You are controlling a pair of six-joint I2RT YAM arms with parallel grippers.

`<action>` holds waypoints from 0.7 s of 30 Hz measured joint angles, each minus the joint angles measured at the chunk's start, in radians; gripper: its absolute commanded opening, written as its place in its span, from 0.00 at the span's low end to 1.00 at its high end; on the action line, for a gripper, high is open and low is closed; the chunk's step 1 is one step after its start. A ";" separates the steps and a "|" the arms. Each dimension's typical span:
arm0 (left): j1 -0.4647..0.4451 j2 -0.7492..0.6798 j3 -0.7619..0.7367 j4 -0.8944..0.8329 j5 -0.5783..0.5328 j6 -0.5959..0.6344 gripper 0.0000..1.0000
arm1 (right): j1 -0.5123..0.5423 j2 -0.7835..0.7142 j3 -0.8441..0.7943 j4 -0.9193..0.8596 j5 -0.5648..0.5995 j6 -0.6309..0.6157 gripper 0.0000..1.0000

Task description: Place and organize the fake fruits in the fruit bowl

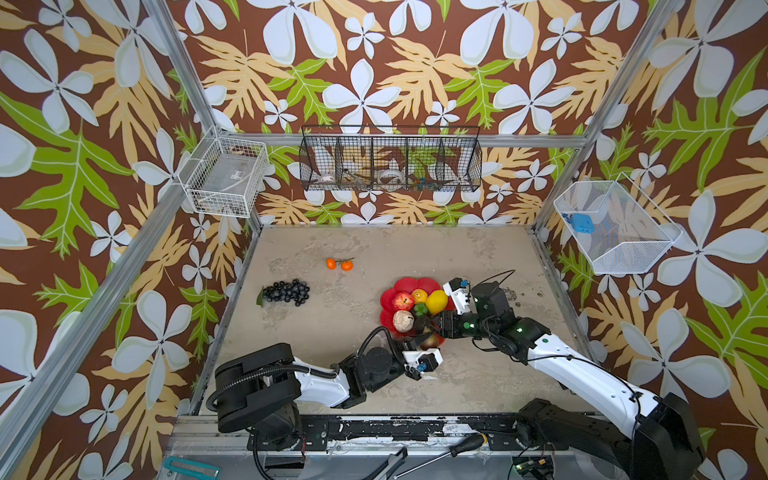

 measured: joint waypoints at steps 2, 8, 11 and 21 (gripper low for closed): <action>0.000 0.010 0.000 0.018 0.002 0.000 0.43 | 0.004 -0.001 0.000 0.000 -0.002 0.011 0.44; 0.000 0.031 -0.004 0.068 0.011 0.006 0.43 | 0.010 -0.005 -0.008 0.005 -0.014 0.016 0.39; 0.000 0.039 -0.008 0.095 0.024 0.011 0.43 | 0.012 -0.005 -0.008 0.007 -0.016 0.018 0.35; -0.002 0.078 -0.010 0.160 0.012 0.053 0.42 | 0.023 0.009 -0.011 0.034 -0.017 0.038 0.33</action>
